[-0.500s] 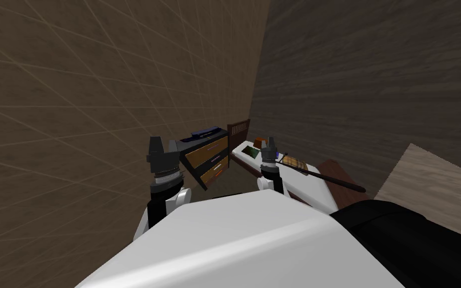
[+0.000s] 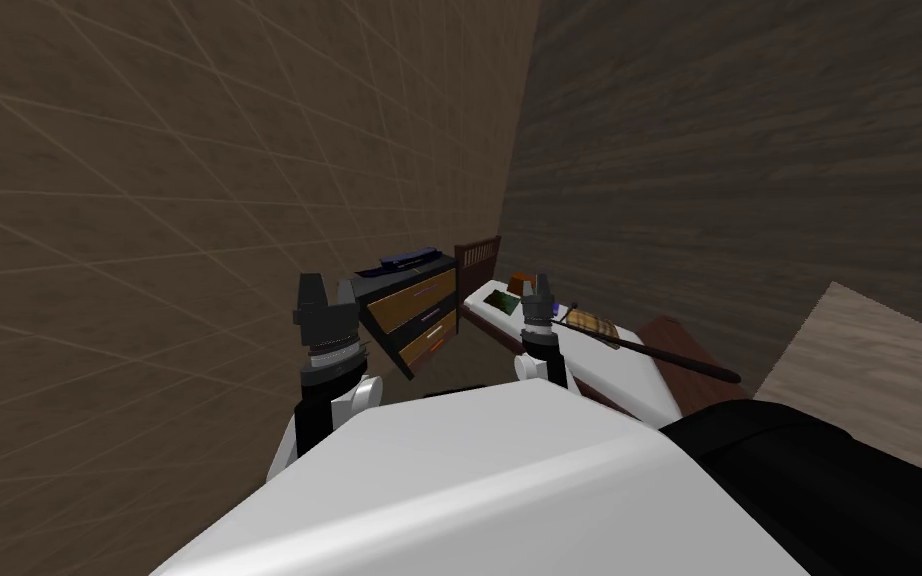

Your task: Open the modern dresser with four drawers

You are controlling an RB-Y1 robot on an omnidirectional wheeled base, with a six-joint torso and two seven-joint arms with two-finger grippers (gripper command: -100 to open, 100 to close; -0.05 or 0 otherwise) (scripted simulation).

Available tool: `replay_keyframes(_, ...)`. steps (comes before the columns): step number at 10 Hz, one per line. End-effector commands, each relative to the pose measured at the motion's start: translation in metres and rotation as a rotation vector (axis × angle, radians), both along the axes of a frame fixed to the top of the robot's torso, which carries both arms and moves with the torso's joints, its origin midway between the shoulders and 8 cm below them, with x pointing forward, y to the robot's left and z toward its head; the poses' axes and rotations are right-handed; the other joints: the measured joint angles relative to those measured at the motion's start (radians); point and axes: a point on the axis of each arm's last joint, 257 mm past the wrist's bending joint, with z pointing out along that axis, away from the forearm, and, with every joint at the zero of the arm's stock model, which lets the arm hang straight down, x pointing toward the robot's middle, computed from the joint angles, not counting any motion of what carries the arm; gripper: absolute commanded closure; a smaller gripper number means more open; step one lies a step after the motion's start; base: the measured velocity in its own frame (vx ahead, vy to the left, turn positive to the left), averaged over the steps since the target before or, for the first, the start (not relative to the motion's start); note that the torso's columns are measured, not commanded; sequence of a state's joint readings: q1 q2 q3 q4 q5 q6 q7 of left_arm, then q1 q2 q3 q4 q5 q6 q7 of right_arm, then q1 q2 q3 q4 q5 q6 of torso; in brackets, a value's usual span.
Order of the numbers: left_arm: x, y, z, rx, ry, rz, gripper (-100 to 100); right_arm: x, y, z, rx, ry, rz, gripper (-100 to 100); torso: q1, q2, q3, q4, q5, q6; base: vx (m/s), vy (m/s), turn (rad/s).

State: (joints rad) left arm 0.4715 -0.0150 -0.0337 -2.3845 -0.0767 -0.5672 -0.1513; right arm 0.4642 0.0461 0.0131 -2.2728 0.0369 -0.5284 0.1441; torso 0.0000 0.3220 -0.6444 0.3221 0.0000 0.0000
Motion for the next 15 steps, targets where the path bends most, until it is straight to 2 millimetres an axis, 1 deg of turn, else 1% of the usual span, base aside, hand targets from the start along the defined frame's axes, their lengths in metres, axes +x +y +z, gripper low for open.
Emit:
replay_keyframes(1,0.0,0.0,0.0,0.0,0.0,0.0,0,0.0,0.0,0.0,0.0,0.0,0.0,0,0.0,0.074,-0.147,0.074,0.0,0.0,0.0,0.0,0.0)
replay_keyframes(4,0.0,0.0,0.0,0.0,0.0,0.0,0,0.0,0.0,0.0,0.0,0.0,0.0,0,0.0,0.296,-0.59,0.295,0.0,0.0,0.0,0.0,0.0)
replay_keyframes(5,0.003,-0.004,-0.005,0.029,0.013,-0.016,-100,0.0,0.0,0.0,0.0,0.0,0.0,0,0.0,0.369,-0.738,0.369,0.0,0.0,0.014,-0.004,0.004)
replay_keyframes(6,0.006,-0.007,-0.01,0.047,0.024,-0.027,-100,0.0,0.0,0.0,0.0,0.0,0.0,0,0.0,0.403,-0.807,0.402,0.0,0.0,0.024,-0.01,0.007)
replay_keyframes(7,0.009,-0.008,-0.015,0.064,0.038,-0.038,-100,0.0,0.0,0.0,0.0,0.001,0.0,0,0.0,0.411,-0.827,0.412,0.0,0.0,0.031,-0.015,0.008)
replay_keyframes(11,0.025,-0.009,-0.047,0.105,0.102,-0.069,-100,0.0,0.0,0.0,0.0,0.001,0.0,0,0.0,0.415,-0.832,0.416,0.0,0.0,0.054,-0.022,0.012)
replay_keyframes(15,0.042,0.001,-0.088,0.112,0.176,-0.084,-100,0.0,0.0,0.0,0.0,0.001,0.0,0,0.0,0.416,-0.831,0.416,0.0,0.0,0.077,-0.029,0.017)
